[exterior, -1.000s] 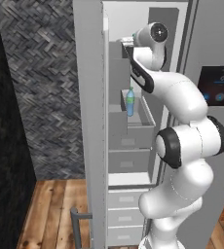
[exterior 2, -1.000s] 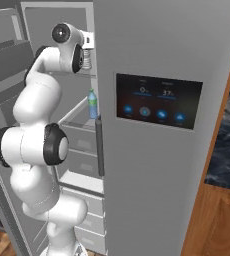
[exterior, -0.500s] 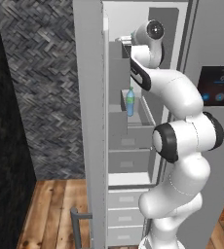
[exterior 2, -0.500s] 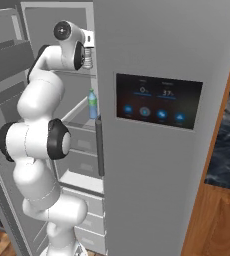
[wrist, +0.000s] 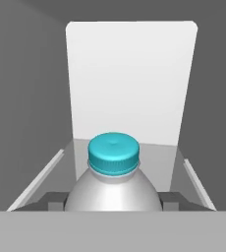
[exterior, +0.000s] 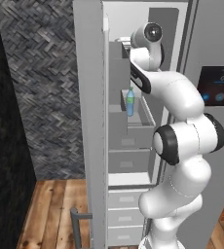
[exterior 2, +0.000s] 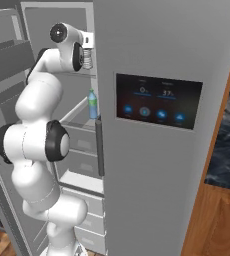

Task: Take the bottled waters from the counter and place them in the freezer to freeze. Close the freezer door after placing the bottles.

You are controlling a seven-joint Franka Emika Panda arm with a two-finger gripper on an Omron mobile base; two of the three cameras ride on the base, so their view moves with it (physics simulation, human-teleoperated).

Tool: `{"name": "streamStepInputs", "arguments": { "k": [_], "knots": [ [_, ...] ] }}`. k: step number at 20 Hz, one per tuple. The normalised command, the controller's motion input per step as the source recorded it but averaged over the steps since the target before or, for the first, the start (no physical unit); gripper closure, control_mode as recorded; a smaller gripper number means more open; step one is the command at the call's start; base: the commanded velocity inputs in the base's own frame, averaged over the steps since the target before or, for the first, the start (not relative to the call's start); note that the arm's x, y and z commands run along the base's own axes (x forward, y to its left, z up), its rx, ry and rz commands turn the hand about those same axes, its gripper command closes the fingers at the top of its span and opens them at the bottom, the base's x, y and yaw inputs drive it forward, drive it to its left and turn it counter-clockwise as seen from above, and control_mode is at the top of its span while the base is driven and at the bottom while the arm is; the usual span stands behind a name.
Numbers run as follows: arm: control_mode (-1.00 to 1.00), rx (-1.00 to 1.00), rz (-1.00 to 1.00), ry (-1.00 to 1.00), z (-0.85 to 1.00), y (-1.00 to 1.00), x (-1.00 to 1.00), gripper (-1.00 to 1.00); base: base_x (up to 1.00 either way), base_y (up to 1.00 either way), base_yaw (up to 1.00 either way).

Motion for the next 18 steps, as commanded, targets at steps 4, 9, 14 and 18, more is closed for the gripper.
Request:
{"name": "streamStepInputs", "arguments": {
  "k": [4,9,14,18],
  "knots": [
    [-1.0,0.0,0.0,0.0,-0.19,0.0,0.01,1.0,0.0,0.0,0.0],
    [-1.0,0.0,0.0,0.0,-0.02,0.0,0.0,-1.0,0.0,0.0,0.0],
    [-1.0,0.0,0.0,0.0,0.0,0.0,0.0,-1.0,0.0,0.0,0.0],
    [-1.0,0.0,0.0,0.0,0.0,0.0,0.0,-1.0,0.0,0.0,0.0]
  ]
}}
